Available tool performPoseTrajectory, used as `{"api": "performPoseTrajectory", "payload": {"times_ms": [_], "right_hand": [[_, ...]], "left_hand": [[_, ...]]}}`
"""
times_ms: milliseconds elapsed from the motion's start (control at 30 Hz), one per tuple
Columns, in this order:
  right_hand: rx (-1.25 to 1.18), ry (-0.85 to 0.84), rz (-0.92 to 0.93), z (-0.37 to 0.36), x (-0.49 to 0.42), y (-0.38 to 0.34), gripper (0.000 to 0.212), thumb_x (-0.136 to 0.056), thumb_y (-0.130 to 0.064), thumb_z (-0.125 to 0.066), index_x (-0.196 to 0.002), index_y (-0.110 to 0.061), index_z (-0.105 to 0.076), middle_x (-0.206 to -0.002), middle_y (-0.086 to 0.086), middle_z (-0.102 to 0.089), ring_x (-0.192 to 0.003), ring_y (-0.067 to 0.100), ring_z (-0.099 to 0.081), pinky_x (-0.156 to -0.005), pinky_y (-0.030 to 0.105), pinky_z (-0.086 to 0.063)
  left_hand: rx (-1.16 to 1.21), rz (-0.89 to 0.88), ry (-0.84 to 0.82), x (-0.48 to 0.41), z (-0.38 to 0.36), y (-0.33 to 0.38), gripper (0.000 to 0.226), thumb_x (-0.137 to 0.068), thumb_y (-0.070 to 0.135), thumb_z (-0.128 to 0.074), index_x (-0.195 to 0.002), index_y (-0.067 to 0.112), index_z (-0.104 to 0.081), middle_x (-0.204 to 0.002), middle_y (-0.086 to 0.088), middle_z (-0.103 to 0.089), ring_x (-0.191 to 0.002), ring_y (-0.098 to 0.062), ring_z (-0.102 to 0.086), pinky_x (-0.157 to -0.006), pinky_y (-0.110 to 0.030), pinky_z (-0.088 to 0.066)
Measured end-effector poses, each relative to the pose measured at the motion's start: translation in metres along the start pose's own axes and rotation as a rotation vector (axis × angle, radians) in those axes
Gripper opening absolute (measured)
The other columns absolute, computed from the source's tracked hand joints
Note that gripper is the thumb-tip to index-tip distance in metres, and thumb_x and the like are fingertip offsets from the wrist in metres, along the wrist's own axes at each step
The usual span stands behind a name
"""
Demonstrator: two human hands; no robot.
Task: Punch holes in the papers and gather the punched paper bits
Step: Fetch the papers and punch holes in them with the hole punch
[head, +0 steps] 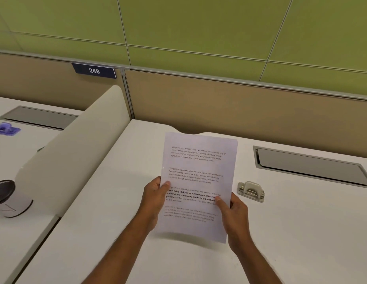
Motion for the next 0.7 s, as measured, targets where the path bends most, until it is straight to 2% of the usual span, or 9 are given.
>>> {"api": "performPoseTrajectory", "payload": {"times_ms": [133,267,333,433,600,700], "right_hand": [[-0.055,0.02,-0.087,-0.01,-0.008,0.005,0.017,-0.093,-0.01,-0.066,-0.103,-0.022,-0.073,-0.095,-0.005,-0.079,-0.083,0.019,-0.076,-0.071,0.037,-0.061],[-0.124,-0.021,-0.222,-0.032,-0.017,0.014,0.023,-0.09,-0.002,-0.065,-0.108,-0.014,-0.074,-0.098,0.001,-0.08,-0.086,0.027,-0.076,-0.077,0.043,-0.062],[-0.136,-0.04,-0.269,-0.047,-0.021,0.017,0.023,-0.089,0.0,-0.065,-0.107,-0.012,-0.074,-0.099,0.005,-0.08,-0.087,0.029,-0.076,-0.076,0.042,-0.062],[-0.136,-0.069,-0.322,-0.074,-0.028,0.024,0.021,-0.088,0.002,-0.064,-0.103,-0.009,-0.074,-0.096,0.007,-0.08,-0.084,0.03,-0.076,-0.072,0.041,-0.062],[-0.145,-0.082,-0.378,-0.127,-0.039,0.043,0.021,-0.084,0.008,-0.064,-0.1,-0.004,-0.073,-0.097,0.012,-0.078,-0.087,0.034,-0.074,-0.082,0.05,-0.061],[-0.126,-0.088,-0.375,-0.158,-0.044,0.054,0.022,-0.083,0.009,-0.063,-0.093,-0.007,-0.074,-0.096,0.012,-0.078,-0.082,0.029,-0.074,-0.078,0.041,-0.061]], "left_hand": [[-0.051,0.057,-0.027,-0.008,0.019,-0.003,0.016,-0.098,0.02,-0.058,-0.109,0.023,-0.07,-0.101,0.003,-0.078,-0.09,-0.017,-0.075,-0.073,-0.034,-0.06],[-0.091,0.114,-0.059,-0.007,0.05,-0.019,0.018,-0.094,0.016,-0.064,-0.111,0.02,-0.069,-0.104,0.002,-0.078,-0.092,-0.017,-0.075,-0.074,-0.029,-0.056],[-0.094,0.136,-0.047,-0.004,0.068,-0.029,0.02,-0.092,0.015,-0.067,-0.111,0.019,-0.068,-0.103,0.002,-0.078,-0.093,-0.017,-0.075,-0.075,-0.027,-0.055],[-0.102,0.147,0.04,-0.004,0.095,-0.041,0.018,-0.09,0.015,-0.069,-0.108,0.02,-0.07,-0.1,0.004,-0.078,-0.09,-0.016,-0.075,-0.069,-0.021,-0.054],[-0.225,0.143,0.254,-0.022,0.138,-0.052,0.011,-0.091,0.015,-0.067,-0.101,0.019,-0.071,-0.097,0.003,-0.077,-0.09,-0.02,-0.071,-0.069,-0.027,-0.053],[-0.358,0.104,0.364,-0.038,0.162,-0.05,0.008,-0.091,0.012,-0.067,-0.098,0.015,-0.069,-0.097,-0.002,-0.074,-0.083,-0.019,-0.067,-0.061,-0.025,-0.049]]}}
Point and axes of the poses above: each hand's wrist, its own x-axis away from the middle knuckle, its own z-axis out of the back of the hand, y = z × x, the point moved 8 cm from there along -x, towards the middle knuckle
